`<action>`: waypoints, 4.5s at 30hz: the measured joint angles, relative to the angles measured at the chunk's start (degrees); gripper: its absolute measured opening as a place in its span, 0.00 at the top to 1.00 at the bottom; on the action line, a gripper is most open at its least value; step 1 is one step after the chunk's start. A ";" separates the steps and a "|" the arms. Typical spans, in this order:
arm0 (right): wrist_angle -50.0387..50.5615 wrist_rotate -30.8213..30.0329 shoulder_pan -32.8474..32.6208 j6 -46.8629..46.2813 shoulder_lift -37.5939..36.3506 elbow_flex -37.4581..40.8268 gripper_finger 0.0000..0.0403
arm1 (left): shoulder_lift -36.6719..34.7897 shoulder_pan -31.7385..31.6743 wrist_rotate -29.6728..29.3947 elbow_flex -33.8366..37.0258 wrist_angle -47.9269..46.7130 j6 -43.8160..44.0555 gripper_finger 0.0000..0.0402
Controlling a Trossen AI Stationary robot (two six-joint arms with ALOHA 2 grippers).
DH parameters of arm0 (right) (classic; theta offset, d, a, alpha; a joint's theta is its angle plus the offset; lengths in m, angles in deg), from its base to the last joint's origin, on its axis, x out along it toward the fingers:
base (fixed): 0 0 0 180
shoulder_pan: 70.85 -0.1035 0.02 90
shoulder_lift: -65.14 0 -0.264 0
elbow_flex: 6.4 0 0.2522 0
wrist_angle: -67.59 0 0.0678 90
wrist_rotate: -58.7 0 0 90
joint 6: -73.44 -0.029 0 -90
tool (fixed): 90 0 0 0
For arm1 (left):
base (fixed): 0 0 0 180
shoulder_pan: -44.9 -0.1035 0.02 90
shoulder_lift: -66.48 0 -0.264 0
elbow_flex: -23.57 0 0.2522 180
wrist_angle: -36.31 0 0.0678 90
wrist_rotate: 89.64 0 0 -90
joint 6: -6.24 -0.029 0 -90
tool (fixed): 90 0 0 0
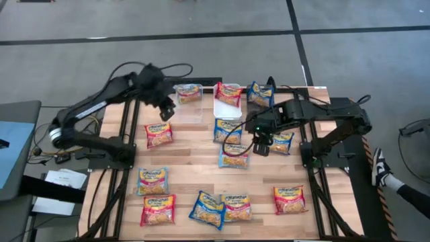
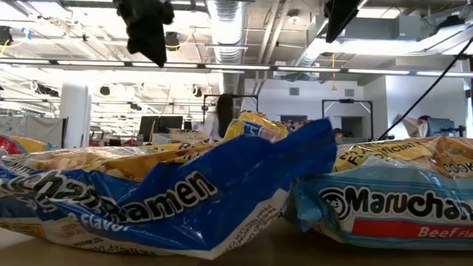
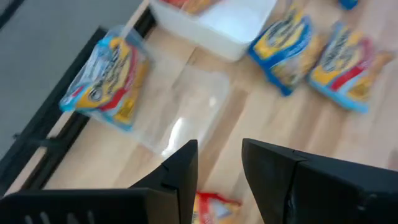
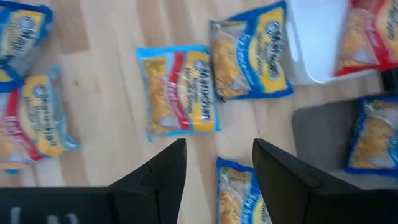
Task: Sort Maruchan noodles
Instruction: Put the blue noodle pack into the black bin
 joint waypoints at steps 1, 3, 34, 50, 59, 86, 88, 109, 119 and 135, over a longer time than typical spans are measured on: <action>-0.70 0.95 -0.50 0.00 0.00 0.00 0.49 | -1.82 0.71 0.36 1.56 1.49 0.69 0.72; -2.80 3.05 -1.42 -0.04 0.00 0.00 0.49 | -5.12 1.97 0.85 4.42 3.98 2.36 0.72; -26.83 12.71 -12.63 -2.94 11.83 -0.02 0.38 | -12.26 19.41 6.76 10.28 9.50 14.93 0.72; -38.38 20.38 -13.85 -11.10 22.04 -0.24 0.38 | -12.41 30.42 4.41 10.31 11.44 24.34 0.72; -39.48 20.34 -14.11 -14.40 27.82 -0.24 0.38 | -11.02 34.44 2.74 10.33 13.15 26.02 0.72; -43.52 17.02 -16.22 -20.93 37.20 -0.18 0.38 | -8.94 37.92 -0.90 10.28 13.52 26.69 0.72; -44.67 17.20 -16.42 -21.74 37.68 -0.29 0.38 | -8.94 37.92 -1.06 10.28 13.50 26.69 0.72; -47.73 16.20 -16.17 -27.20 36.22 -0.25 0.38 | -8.94 37.92 -1.13 10.26 13.13 26.67 0.72; -48.55 15.47 -17.78 -28.02 36.57 -0.22 0.38 | -8.96 37.90 -1.30 10.26 13.20 26.47 0.72; -49.53 13.86 -18.63 -29.52 38.73 0.05 0.38 | -8.96 37.90 -1.31 10.26 13.30 26.56 0.72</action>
